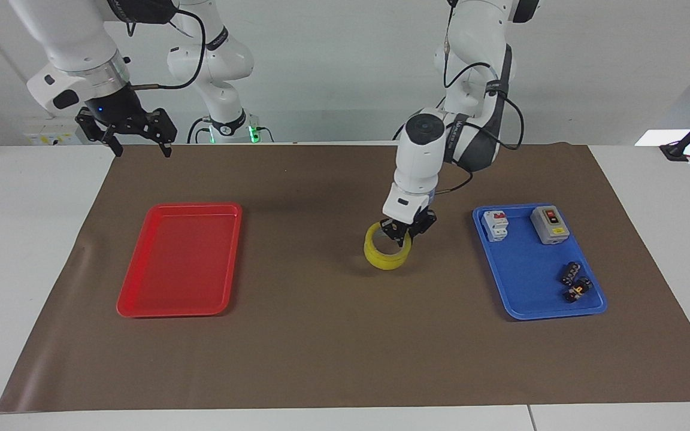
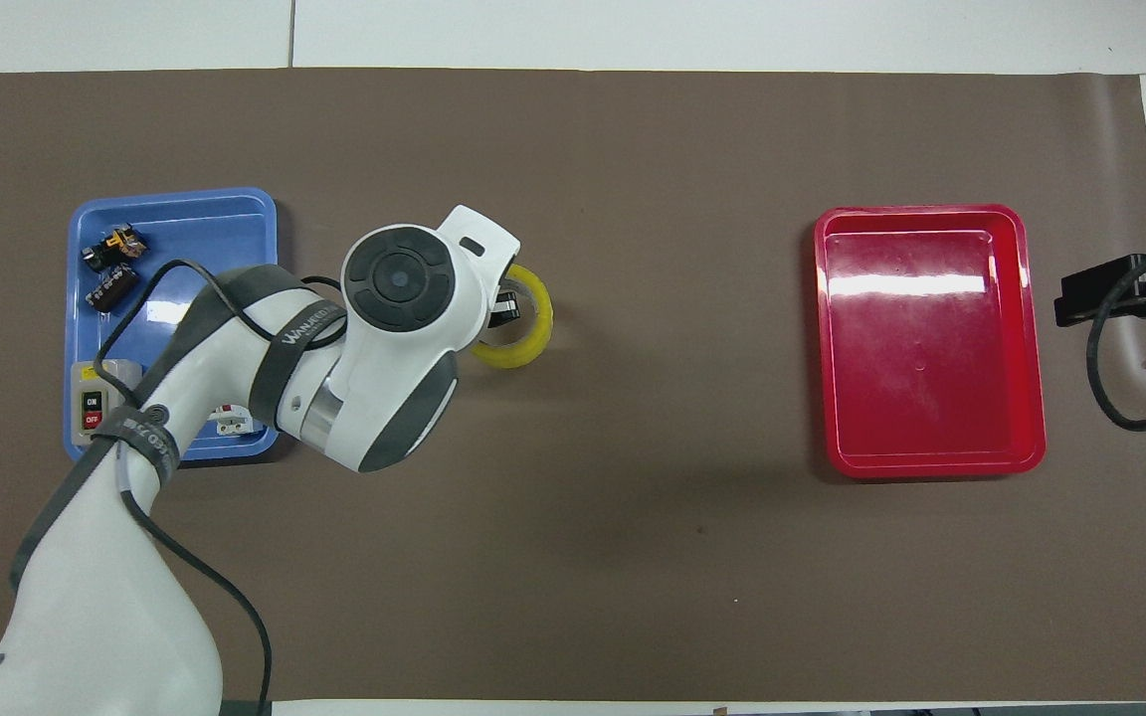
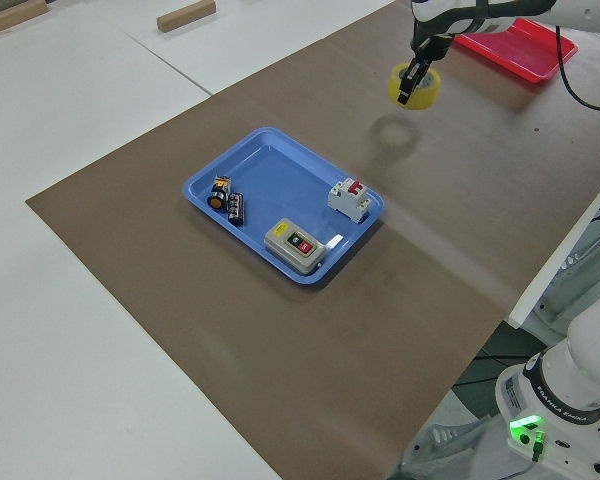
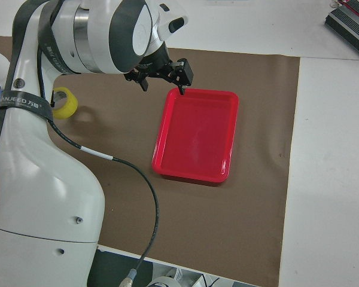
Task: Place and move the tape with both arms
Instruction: 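Carry the tape with the left gripper to the table center and release, then retract the left gripper to the blue tray while the right gripper reaches the tape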
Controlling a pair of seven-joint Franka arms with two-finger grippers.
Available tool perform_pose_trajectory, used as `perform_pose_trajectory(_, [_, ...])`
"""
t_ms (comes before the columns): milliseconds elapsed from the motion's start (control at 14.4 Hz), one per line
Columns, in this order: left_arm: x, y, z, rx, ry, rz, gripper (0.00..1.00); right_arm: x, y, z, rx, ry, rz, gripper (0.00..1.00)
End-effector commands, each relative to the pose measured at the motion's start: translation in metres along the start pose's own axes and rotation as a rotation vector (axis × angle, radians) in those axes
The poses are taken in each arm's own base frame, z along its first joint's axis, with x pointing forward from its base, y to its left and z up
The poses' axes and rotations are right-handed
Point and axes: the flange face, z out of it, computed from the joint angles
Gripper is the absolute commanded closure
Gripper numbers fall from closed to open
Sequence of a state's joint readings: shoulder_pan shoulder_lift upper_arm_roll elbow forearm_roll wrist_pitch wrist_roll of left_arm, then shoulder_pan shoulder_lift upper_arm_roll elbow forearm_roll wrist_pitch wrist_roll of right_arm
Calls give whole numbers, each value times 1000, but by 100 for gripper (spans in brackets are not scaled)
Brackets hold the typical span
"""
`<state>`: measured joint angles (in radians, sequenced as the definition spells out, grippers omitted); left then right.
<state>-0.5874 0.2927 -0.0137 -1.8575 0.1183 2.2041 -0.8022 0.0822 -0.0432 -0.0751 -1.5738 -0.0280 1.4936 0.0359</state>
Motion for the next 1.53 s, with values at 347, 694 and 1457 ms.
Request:
perform_pose_trajectory(347, [-27, 38, 44, 9, 42, -20, 79, 0, 3, -1, 9, 9, 20, 0])
perform_pose_trajectory(694, [-22, 33, 34, 3, 49, -13, 0, -1, 3, -1, 9, 7, 18, 0])
perform_pose_trajectory(1457, [58, -120, -56, 34, 48, 28, 0, 2, -35, 18, 62, 22, -38, 0])
